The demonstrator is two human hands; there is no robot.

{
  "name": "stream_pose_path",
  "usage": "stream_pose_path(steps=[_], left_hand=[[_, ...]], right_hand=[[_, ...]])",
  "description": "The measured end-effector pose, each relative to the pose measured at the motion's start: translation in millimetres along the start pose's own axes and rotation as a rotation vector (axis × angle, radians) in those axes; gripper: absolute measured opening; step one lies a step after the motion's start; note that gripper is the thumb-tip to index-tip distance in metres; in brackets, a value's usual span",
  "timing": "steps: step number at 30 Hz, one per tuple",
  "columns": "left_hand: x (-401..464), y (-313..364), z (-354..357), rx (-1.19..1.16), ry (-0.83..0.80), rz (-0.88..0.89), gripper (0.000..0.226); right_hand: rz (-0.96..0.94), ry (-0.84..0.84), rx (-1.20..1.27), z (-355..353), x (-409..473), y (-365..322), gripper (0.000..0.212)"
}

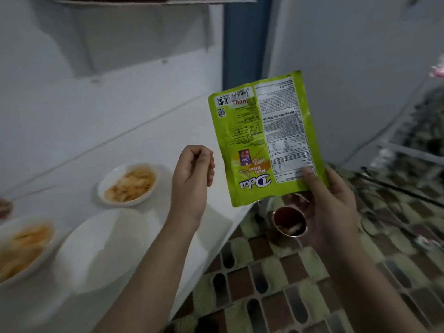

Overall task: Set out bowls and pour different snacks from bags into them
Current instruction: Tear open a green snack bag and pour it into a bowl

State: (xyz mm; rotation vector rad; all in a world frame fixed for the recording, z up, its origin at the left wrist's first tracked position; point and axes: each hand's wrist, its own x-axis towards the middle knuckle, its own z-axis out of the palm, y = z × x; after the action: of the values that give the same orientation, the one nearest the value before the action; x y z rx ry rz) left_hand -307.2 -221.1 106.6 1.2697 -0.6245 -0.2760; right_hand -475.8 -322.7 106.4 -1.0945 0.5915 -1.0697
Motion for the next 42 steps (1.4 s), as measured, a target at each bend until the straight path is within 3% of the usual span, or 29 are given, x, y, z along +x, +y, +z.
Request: stream_pose_path(steps=[4,11,22,29,35,42], left_hand=[[20,-34,62,0.003,-0.128,-0.061,0.020],[65,-110,166,0.016,-0.303,-0.181,0.019],[152,-255,298,0.247,-0.531,-0.326,0.020],[158,-353,352,0.368,-0.548,-0.509,0.019],[131,-444,374,0.440,-0.487,-0.664,0.018],[99,-591,379,0.484,-0.398,-0.720,0.018]], right_hand=[[-0.004,0.170,-0.046,-54,24,1,0.015],[-0.025,0.448,-0.113,-135,79,11,0.033],[0.144,0.611,-0.360,-230,239,71,0.041],[0.421,0.582,-0.637,-298,311,154,0.045],[0.652,0.508,-0.692,-364,335,246,0.045],[0.750,0.492,-0.639,-437,379,399,0.045]])
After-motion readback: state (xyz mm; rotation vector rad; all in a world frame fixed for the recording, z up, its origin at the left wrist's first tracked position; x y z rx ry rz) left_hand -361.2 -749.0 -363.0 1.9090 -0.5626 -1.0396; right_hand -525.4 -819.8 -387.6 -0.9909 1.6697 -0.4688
